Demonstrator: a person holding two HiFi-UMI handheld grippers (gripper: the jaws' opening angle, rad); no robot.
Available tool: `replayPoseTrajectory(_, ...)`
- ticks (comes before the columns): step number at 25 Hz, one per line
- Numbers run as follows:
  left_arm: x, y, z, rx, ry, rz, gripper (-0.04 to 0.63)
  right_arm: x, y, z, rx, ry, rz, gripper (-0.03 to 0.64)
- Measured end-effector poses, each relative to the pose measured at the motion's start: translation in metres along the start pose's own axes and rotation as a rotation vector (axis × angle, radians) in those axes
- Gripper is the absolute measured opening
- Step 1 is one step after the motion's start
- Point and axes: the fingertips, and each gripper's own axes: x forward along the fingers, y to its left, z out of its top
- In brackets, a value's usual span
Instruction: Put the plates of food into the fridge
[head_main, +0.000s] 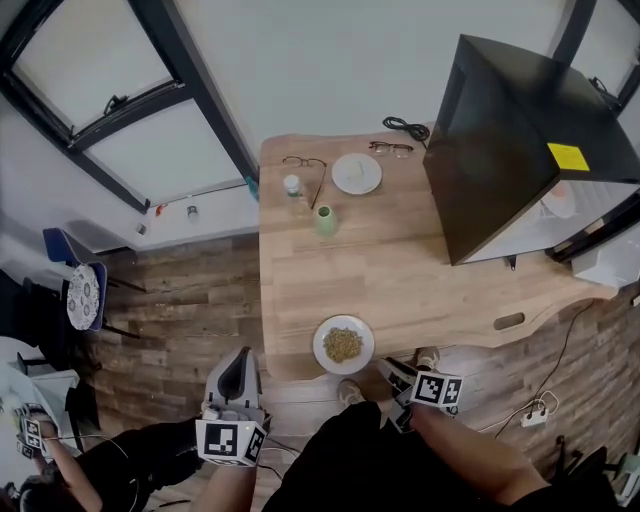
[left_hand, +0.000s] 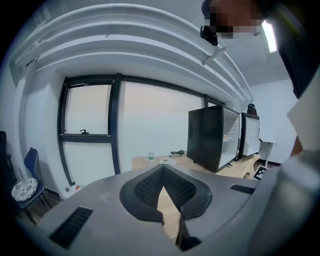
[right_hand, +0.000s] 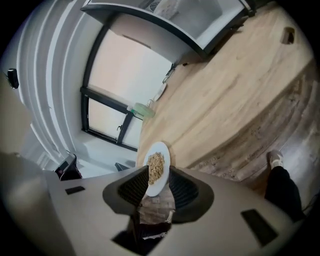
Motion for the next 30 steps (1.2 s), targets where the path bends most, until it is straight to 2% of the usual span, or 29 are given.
replayPoseTrajectory(5,-0.006,0.009,0.002,0.03,-0.014,0.021,0.005,0.021,-0.006,-0.024,0.125,0.027,0.009,0.144)
replayPoseTrajectory(13,-0.011,0.011,0.002,0.057,0.001,0.027,0.005,0.055,-0.01,-0.042,0.23,0.069,0.011,0.144)
replayPoseTrajectory(18,-0.02,0.016,-0.005,0.052,0.011,0.052,0.005,0.067,-0.016,-0.048,0.296,0.073,0.006,0.115)
replayPoseTrajectory(20,-0.022,0.016,-0.007,0.047,0.01,0.057,0.005,0.065,-0.015,-0.049,0.302,0.068,0.022,0.111)
replayPoseTrajectory(23,-0.022,0.013,-0.007,0.041,0.005,0.053,0.005,0.06,-0.013,-0.049,0.278,0.07,0.033,0.052)
replayPoseTrajectory(30,-0.02,0.004,-0.005,0.035,-0.016,0.042,0.005,0.048,0.0,-0.038,0.283,0.041,0.125,0.031)
